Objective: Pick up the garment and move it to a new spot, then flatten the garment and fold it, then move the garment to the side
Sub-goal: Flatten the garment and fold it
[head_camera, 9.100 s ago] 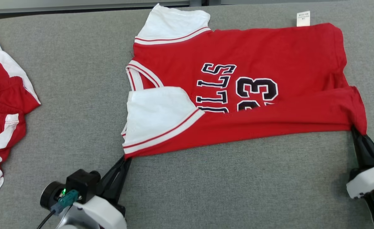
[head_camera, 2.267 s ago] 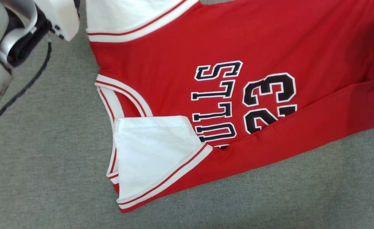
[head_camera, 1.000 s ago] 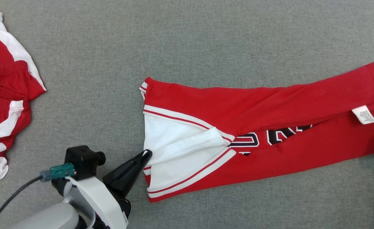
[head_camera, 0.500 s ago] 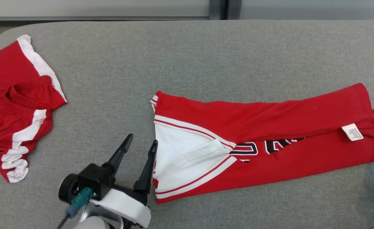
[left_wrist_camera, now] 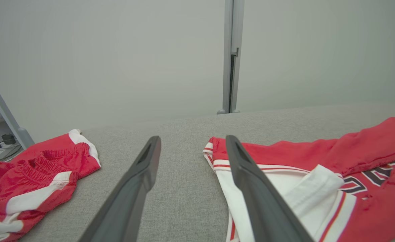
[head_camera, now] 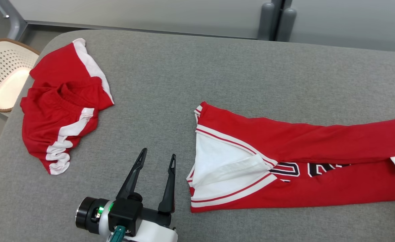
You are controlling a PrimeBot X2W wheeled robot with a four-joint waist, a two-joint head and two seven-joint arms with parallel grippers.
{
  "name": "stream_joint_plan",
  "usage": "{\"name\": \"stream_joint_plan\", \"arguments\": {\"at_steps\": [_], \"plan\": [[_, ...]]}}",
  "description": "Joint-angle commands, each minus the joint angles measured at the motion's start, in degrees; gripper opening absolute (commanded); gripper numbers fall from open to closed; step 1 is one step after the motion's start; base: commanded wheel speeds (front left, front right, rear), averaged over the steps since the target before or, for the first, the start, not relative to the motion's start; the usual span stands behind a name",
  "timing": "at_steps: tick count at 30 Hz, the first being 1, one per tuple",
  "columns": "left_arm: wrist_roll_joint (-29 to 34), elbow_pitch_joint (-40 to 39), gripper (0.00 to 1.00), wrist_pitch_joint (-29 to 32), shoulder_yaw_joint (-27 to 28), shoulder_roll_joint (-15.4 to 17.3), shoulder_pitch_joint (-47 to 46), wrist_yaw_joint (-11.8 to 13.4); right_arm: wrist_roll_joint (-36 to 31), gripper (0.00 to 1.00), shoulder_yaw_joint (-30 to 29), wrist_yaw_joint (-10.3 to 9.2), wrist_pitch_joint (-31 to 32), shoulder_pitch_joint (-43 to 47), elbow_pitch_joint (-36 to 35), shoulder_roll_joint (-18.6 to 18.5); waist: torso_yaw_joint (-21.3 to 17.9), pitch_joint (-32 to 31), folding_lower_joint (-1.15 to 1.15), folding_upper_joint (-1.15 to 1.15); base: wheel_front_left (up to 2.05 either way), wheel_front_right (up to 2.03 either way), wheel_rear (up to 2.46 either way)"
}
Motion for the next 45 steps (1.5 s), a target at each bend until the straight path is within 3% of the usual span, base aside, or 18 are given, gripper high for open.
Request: {"name": "stream_joint_plan", "arguments": {"at_steps": [1,11,12,14,15,21,27,31,38,45], "plan": [[1.05,0.38,1.0,-0.09,0.81,-0.65,0.5,-0.99,-1.39,1.0,-0.36,-0.04,0.75,-0.85,1.85,-0.83,1.51,-0.28,0.0,0.0,0.0,0.0,0.0],[5.84,1.3,1.0,-0.08,4.79,-4.84,2.0,-5.46,-5.62,1.0,0.0,-0.04,5.05,-4.65,12.27,0.04,3.54,0.8,0.0,0.0,0.0,0.0,0.0],[6.3,1.26,1.0,-0.08,5.15,-5.02,2.17,-5.72,-5.32,0.88,0.21,-0.04,5.61,-5.02,13.13,0.52,3.48,0.91,0.0,0.0,0.0,0.0,0.0],[7.13,1.3,1.0,-0.08,5.85,-5.3,2.37,-6.26,-4.58,0.22,0.43,-0.04,5.95,-5.74,14.49,1.19,3.24,1.06,0.0,0.0,0.0,0.0,0.0],[7.52,1.45,1.0,-0.08,6.2,-5.37,2.34,-6.58,-4.39,0.0,0.64,-0.04,6.07,-5.95,15.14,1.24,3.06,1.12,0.0,0.0,0.0,0.0,0.0],[9.3,1.23,1.0,-0.08,7.77,-6.05,2.35,-7.78,-3.65,0.0,-0.33,-0.26,2.7,-7.05,16.17,-1.21,0.46,1.52,0.0,0.0,0.0,0.0,0.0],[10.31,0.76,1.0,-0.08,8.47,-6.56,2.05,-9.95,-4.05,0.0,-3.19,-0.1,-1.25,-9.47,16.26,-6.51,-4.68,1.75,0.0,0.0,0.0,0.0,0.0],[11.07,0.75,1.0,-0.09,9.17,-6.63,1.54,-10.85,-3.92,0.0,-2.11,-0.09,-1.41,-11.5,13.48,-7.99,-7.91,2.04,0.0,0.0,0.0,0.0,0.0],[11.89,1.05,1.0,-0.09,9.91,-6.77,1.28,-11.84,-2.05,0.0,2.05,-0.08,0.04,-10.32,-1.12,-5.25,-11.62,1.69,0.0,0.0,0.0,0.0,0.0],[12.04,1.33,1.0,-0.09,10.45,-6.92,1.71,-12.19,-1.38,0.0,5.19,-0.04,6.97,-2.46,-24.06,-0.94,-12.08,0.58,0.0,0.0,0.0,0.0,0.0]]}}
